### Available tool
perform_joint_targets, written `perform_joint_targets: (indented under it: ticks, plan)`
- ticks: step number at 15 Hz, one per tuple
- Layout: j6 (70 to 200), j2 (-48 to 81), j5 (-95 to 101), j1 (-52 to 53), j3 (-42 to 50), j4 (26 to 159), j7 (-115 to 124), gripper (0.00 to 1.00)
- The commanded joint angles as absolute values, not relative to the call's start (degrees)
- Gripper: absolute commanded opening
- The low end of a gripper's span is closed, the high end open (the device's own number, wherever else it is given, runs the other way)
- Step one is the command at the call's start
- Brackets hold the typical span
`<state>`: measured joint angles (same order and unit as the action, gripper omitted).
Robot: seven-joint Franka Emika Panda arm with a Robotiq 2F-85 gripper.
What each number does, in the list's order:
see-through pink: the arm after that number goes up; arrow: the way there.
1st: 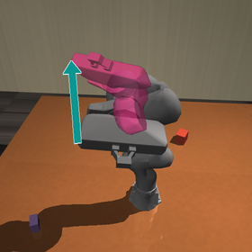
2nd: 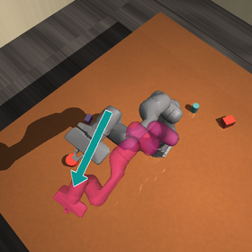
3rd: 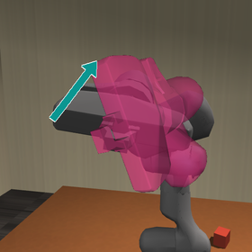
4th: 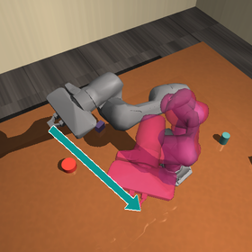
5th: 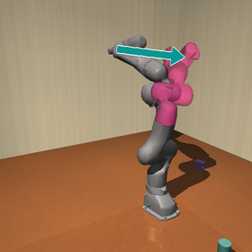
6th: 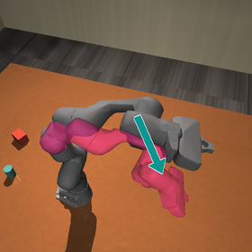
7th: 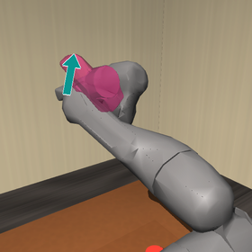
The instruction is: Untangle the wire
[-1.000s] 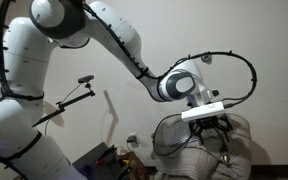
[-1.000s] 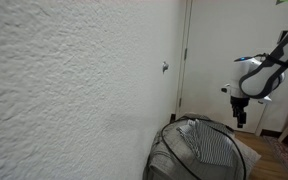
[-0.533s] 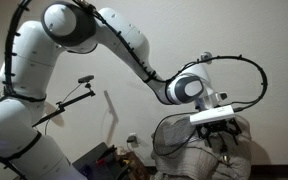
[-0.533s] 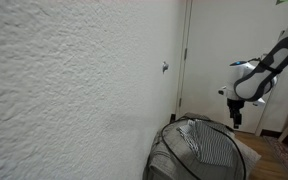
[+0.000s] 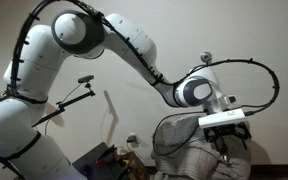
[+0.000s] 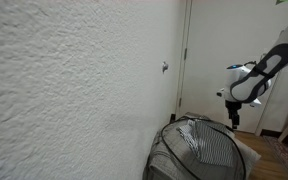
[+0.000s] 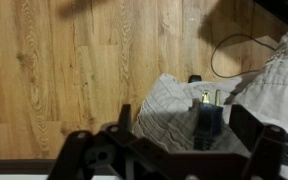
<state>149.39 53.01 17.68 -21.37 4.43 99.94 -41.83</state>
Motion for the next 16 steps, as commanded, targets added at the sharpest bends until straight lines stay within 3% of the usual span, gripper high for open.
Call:
perform_joint_targets:
  ticks: [1,14,15,16]
  plan:
    - [147.34,55.01,17.46,-21.12,4.56,96.68,-43.87,1.0]
    - [148.47,56.47,18.49,-18.46,4.81,97.06,-43.32,1.0]
    - [148.56,56.39,18.52,-18.38,4.89,97.16,-43.19,0.9]
    - [148.68,56.34,18.51,-18.47,4.8,97.21,-43.36,0.74]
